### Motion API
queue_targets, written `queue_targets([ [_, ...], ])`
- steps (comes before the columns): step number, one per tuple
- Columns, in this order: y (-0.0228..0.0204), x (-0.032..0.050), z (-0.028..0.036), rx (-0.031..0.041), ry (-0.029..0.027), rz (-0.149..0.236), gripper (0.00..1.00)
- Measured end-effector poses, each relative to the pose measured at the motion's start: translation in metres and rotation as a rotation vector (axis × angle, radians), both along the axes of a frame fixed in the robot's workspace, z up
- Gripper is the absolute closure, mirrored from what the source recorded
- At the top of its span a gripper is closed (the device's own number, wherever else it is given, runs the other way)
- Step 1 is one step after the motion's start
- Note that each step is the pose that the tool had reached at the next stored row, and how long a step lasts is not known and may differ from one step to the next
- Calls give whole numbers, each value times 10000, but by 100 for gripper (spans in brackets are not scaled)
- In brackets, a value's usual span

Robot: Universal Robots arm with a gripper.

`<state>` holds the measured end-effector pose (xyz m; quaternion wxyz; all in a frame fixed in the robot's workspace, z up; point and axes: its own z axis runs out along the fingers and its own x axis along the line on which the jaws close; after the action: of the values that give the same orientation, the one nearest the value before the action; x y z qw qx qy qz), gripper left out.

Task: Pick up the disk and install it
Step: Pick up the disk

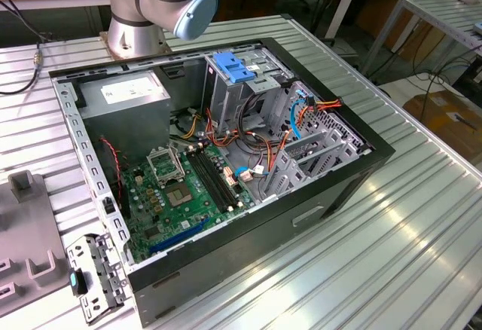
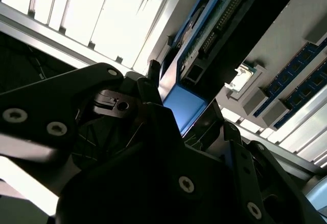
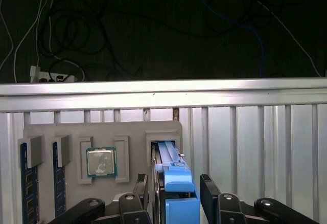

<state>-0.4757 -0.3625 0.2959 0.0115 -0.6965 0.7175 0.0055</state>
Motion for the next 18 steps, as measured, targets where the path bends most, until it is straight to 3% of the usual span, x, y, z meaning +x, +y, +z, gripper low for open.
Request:
queue_targets([
  [11, 0, 0, 0, 9, 5, 0, 47],
  [12, 0, 0, 0, 10, 5, 0, 49],
  [13, 0, 0, 0, 12, 6, 0, 56],
  [18, 0, 0, 1, 15, 9, 0, 57],
])
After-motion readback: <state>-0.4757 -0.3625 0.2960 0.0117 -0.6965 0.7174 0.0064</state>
